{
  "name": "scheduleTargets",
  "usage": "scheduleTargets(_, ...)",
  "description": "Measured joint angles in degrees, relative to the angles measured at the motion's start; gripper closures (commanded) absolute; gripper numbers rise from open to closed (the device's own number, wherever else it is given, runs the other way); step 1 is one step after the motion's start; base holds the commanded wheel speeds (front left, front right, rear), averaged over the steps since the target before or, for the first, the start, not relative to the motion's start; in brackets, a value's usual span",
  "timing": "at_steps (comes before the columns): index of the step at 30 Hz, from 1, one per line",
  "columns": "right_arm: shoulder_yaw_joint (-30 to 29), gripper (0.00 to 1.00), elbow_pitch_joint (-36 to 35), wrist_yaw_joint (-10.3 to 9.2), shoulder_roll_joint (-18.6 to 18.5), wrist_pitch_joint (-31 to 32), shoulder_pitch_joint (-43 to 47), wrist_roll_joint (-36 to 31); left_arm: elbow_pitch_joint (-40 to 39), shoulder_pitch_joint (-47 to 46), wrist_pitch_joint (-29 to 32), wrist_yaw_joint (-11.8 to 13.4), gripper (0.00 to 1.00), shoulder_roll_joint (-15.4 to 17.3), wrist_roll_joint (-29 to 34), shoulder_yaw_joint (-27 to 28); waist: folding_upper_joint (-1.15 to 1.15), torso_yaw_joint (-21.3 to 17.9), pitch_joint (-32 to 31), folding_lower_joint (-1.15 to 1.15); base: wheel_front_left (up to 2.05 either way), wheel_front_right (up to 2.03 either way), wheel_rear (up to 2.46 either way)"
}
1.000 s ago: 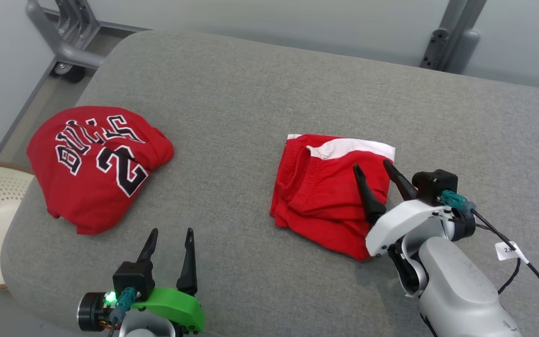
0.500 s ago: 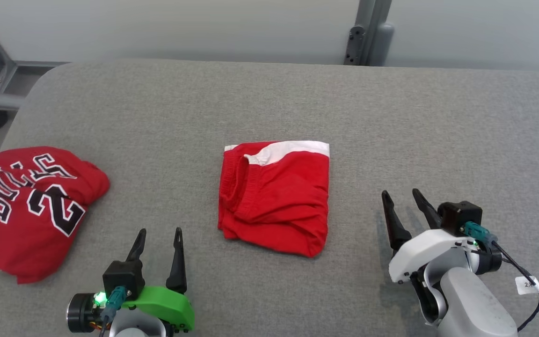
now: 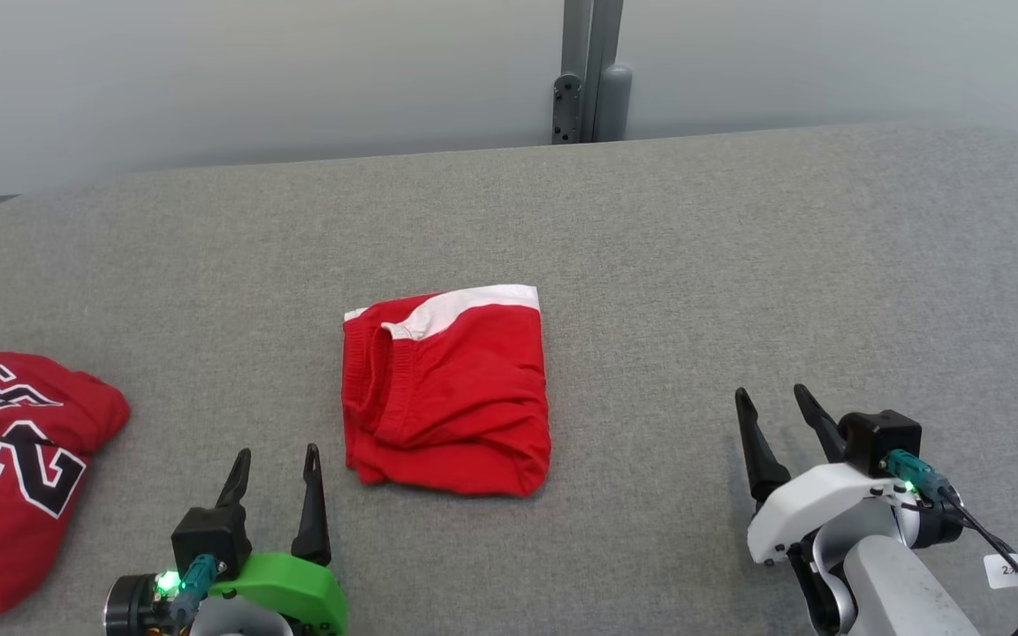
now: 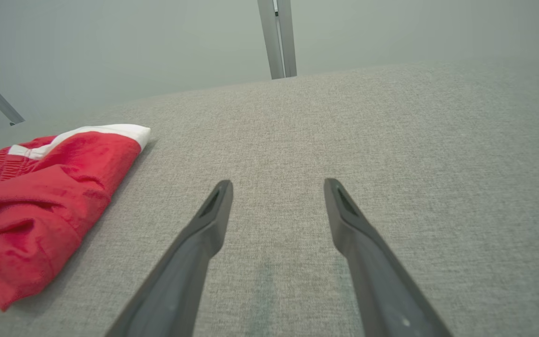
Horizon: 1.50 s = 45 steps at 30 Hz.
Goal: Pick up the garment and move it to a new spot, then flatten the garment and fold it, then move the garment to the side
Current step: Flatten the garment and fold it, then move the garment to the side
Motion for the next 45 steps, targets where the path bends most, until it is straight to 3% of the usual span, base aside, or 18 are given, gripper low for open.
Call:
scheduleTargets(27, 1.0, 0.0, -9.1, 0.0, 0.0, 0.0, 6.3, -5.3, 0.0, 4.1, 0.0, 0.7, 0.0, 0.0, 1.1, 5.0, 0.0, -3.2, -4.7, 0.0, 0.0, 0.0, 0.0)
scheduleTargets(37, 3.7, 0.0, -8.5, 0.0, 0.0, 0.0, 5.3, -6.5, -0.1, 3.8, 0.0, 0.3, 0.0, 0.0, 0.2, 2.8, 0.0, -1.0, -2.6, 0.0, 0.0, 0.0, 0.0)
scheduleTargets(45, 9.1, 0.0, -5.2, 0.0, 0.0, 0.0, -1.2, -9.2, 0.0, 0.9, 0.0, 0.3, 0.0, 0.0, -0.4, 0.2, 0.0, 3.0, 1.0, 0.0, 0.0, 0.0, 0.0)
